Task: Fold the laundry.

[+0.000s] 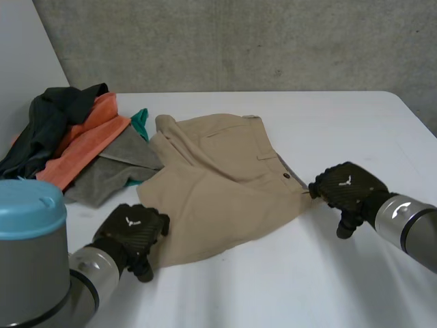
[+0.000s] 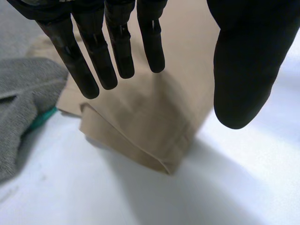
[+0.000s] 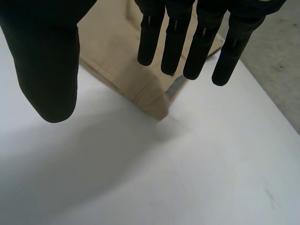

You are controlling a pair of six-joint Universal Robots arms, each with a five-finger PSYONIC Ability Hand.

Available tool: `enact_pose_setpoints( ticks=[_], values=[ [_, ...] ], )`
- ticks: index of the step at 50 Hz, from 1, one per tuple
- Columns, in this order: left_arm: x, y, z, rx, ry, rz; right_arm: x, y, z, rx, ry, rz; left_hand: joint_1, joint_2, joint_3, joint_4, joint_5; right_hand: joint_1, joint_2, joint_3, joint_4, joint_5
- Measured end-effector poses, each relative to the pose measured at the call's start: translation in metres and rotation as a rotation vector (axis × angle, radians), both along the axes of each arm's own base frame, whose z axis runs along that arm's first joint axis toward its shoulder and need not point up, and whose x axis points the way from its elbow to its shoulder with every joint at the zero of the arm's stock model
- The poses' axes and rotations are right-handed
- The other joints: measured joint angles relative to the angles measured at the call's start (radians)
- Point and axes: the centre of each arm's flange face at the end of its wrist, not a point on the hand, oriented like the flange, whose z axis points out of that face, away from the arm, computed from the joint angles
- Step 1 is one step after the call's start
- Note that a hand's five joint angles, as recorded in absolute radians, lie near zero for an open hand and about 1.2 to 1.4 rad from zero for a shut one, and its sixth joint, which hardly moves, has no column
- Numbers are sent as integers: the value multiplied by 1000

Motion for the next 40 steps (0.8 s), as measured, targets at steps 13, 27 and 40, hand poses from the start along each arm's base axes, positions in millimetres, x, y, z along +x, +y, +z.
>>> enact_pose_setpoints(
  ticks=[13, 27, 40],
  values=[
    [0, -26, -30, -15, -37, 45, 11, -20, -40, -37, -66, 62, -18, -26, -25, -35, -35, 0, 0, 1, 0, 1],
    [-12, -44, -41, -26, -43, 21, 28, -44, -57, -84, -115, 78, 200, 189, 185, 184, 180, 0, 48, 41, 39, 39],
    [-20, -70, -46, -101, -77, -6, 44, -53, -63, -119, -110, 92, 430, 434, 431, 434, 426, 86, 120, 114, 113, 108]
  ],
)
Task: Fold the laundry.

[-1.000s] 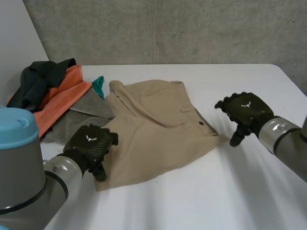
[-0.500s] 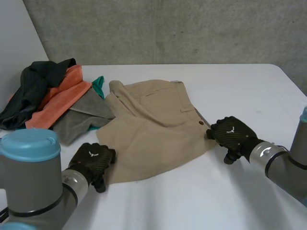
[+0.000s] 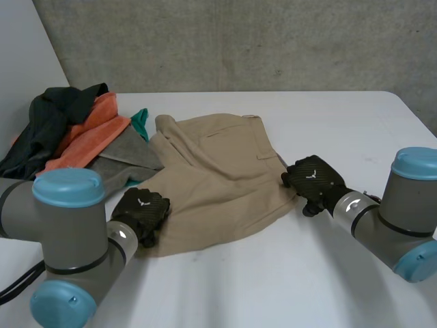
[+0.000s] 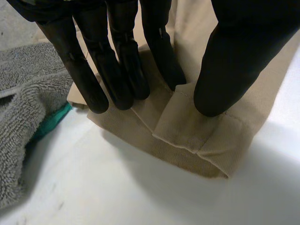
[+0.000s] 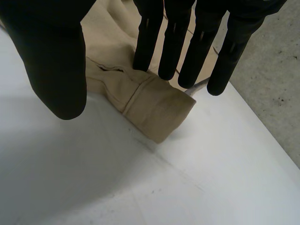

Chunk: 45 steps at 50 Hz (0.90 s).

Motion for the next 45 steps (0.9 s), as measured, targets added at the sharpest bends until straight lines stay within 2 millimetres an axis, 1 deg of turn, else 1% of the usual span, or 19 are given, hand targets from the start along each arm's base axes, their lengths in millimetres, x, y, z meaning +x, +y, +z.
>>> enact_pose_setpoints(
  ticks=[3, 6, 7, 8, 9, 10, 11, 14, 17, 18, 24, 33, 38, 45],
  values=[
    [-1, -3, 0, -4, -3, -5, 2, -2, -2, -4, 3, -1, -17, -22, -17, -21, -14, 41, 33, 33, 32, 31],
    [-2, -4, 2, -3, -5, -8, 5, -5, -5, -8, 6, -3, -139, -133, -131, -135, -128, 115, 89, 91, 87, 84],
    [-2, -4, 3, -3, -4, -8, 6, -6, -5, -9, 6, -4, -139, -133, -131, -135, -128, 140, 122, 118, 120, 115],
    [-1, -3, 6, -1, -3, -8, 7, -7, -6, -13, 6, -5, -179, -185, -182, -190, -180, 208, 224, 218, 220, 216],
    [-1, -3, 8, -1, -1, -8, 8, -8, -6, -14, 6, -6, -179, -189, -187, -196, -186, 233, 255, 257, 260, 257],
    [-1, -1, 11, 0, 1, -8, 8, -9, -7, -18, 5, -7, -179, -189, -187, -196, -186, 322, 364, 374, 367, 360],
    [0, 0, 13, 1, 4, -7, 9, -10, -7, -20, 3, -8, -176, -187, -185, -193, -184, 378, 419, 426, 430, 419],
    [1, 5, 21, 4, 17, -7, 11, -12, -5, -37, -7, -11, -158, -167, -163, -168, -160, 439, 478, 522, 533, 492],
    [2, 9, 26, 10, 29, -11, 13, -14, -2, -50, -21, -14, -177, -182, -179, -183, -177, 439, 488, 525, 539, 502],
    [2, 11, 27, 16, 32, -15, 14, -14, 0, -55, -29, -16, -243, -244, -238, -246, -238, 439, 491, 525, 539, 504],
    [4, 21, 25, 57, 26, -24, 16, -13, 7, -56, -53, -21, -260, -271, -265, -277, -269, 439, 492, 525, 539, 510],
    [8, 31, 18, 108, -2, -23, 16, -8, 3, -10, -35, -22, -262, -272, -266, -278, -270, 439, 492, 529, 539, 510],
    [9, 31, 15, 107, -7, -20, 15, -7, 2, 0, -28, -28, -294, -303, -297, -306, -302, 439, 492, 529, 539, 510],
    [7, 20, 6, 77, -10, -17, 13, -5, 1, 6, -27, -32, -294, -305, -299, -307, -303, 439, 492, 529, 539, 510]
  ],
)
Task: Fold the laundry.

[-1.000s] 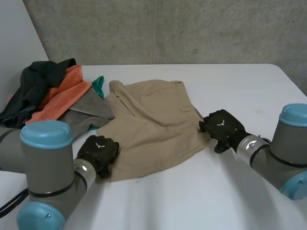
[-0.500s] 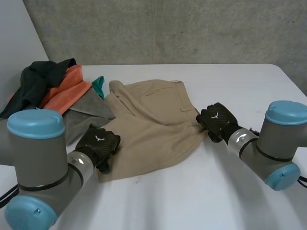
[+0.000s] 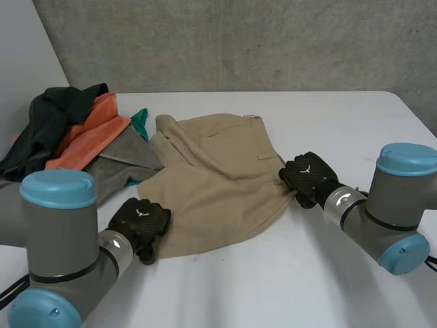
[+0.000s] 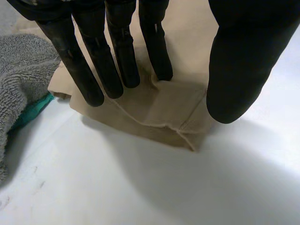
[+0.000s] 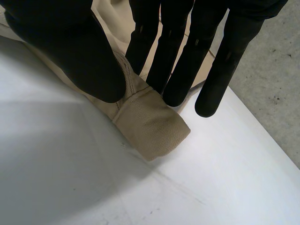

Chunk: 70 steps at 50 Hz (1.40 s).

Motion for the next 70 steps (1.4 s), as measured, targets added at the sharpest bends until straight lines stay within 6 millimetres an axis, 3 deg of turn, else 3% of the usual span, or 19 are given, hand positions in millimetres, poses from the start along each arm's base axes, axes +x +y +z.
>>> enact_pose_setpoints(
  ticks=[6, 10, 12, 19, 24, 34, 39, 42, 46, 50, 54, 57, 59, 61, 65, 66, 68, 70],
  values=[
    [-2, -8, -10, -30, -27, -16, -1, 1, 1, 0, -3, -3, 15, 18, 16, 12, 17, 0, 0, 0, 0, 0],
    [-2, -14, -12, -59, -42, -18, -2, 1, 5, -4, -8, -12, 424, 473, 458, 467, 461, 0, 0, 0, 0, 0],
    [-2, -15, -10, -70, -40, -12, -3, 1, 7, -4, -9, -16, 438, 486, 478, 482, 476, 0, 0, 0, 0, 0],
    [1, -6, 32, -159, 49, 11, -11, 14, 34, 30, 7, -36, 468, 543, 527, 547, 529, 0, 0, 0, 0, 0],
    [4, 18, 58, -143, 95, -21, -24, 38, 54, 116, 96, -29, 472, 543, 529, 548, 529, 0, 0, 0, 0, 0],
    [36, 100, 78, 232, -84, -112, -80, 116, 86, 396, 468, 89, 472, 545, 535, 548, 529, 0, 0, 1, 2, 0],
    [37, 111, 87, 258, -81, -148, -87, 129, 94, 386, 498, 143, 472, 545, 536, 548, 529, 0, 1, 1, 2, 0],
    [30, 100, 87, 201, -51, -155, -84, 126, 93, 369, 460, 147, 472, 546, 536, 548, 539, 21, 14, 2, 2, 13],
    [11, 65, 82, 65, -2, -138, -74, 109, 86, 341, 389, 113, 476, 546, 536, 548, 541, 32, 14, 2, 2, 23],
    [-10, 16, 79, -101, 44, -96, -63, 78, 78, 282, 337, 29, 476, 546, 536, 548, 541, 32, 14, 2, 3, 25],
    [-27, -38, 96, -291, 114, -52, -49, 37, 85, 150, 283, -77, 476, 546, 536, 549, 541, 32, 15, 2, 3, 31],
    [-41, -77, 136, -485, 227, -36, -33, -3, 119, -40, 164, -179, 476, 547, 537, 551, 541, 32, 25, 4, 4, 33],
    [-44, -89, 156, -565, 283, -32, -27, -16, 138, -123, 92, -213, 476, 547, 537, 552, 541, 32, 25, 5, 4, 33],
    [-45, -112, 220, -795, 451, -13, -16, -43, 199, -354, -153, -266, 476, 547, 537, 552, 541, 32, 25, 5, 4, 33],
    [-33, -124, 288, -1032, 644, 25, -13, -55, 269, -614, -455, -249, 476, 547, 537, 552, 541, 32, 25, 5, 4, 33],
    [-32, -124, 292, -1045, 655, 28, -13, -55, 273, -630, -474, -245, 476, 547, 537, 552, 541, 32, 25, 5, 4, 33],
    [-22, -127, 315, -1121, 730, 49, -13, -55, 300, -747, -598, -205, 476, 547, 537, 552, 541, 32, 25, 5, 4, 33],
    [-18, -127, 319, -1125, 748, 54, -13, -55, 307, -787, -639, -182, 476, 547, 537, 552, 541, 32, 25, 5, 4, 33]
  ],
)
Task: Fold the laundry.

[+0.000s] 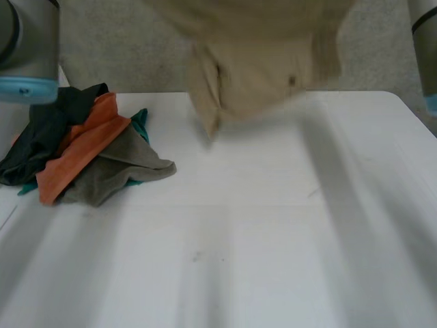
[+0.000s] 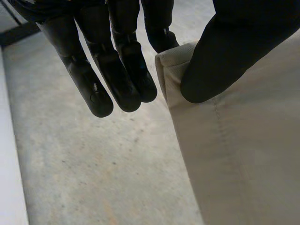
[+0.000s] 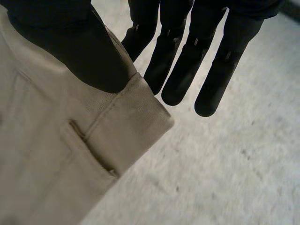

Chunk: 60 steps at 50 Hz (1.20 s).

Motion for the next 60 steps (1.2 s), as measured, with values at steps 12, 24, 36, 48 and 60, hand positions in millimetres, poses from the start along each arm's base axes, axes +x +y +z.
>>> enact_pose_setpoints(
  ticks=[12, 24, 36, 48, 60],
  values=[
    [-16, 12, -115, 411, -190, -122, 24, -13, -101, 307, 178, 74, 3, 2, 4, 0, 0, 0, 5, 3, 0, 3],
    [-16, 52, -282, 851, -477, -110, 17, 5, -275, 747, 560, 11, 3, 3, 4, 0, 0, 0, 5, 3, 0, 2],
    [8, 118, -273, 1046, -650, -131, -8, 58, -273, 961, 704, 60, 3, 3, 4, 0, 0, 0, 5, 4, 1, 3],
    [36, 205, -264, 1352, -966, -217, -47, 150, -265, 1290, 1104, 201, 3, 3, 4, 0, 0, 0, 5, 4, 1, 3],
    [28, 197, -253, 1298, -941, -206, -50, 162, -266, 1260, 1101, 227, -927, -926, -907, -927, -901, 0, 5, 4, 1, 3]
  ],
)
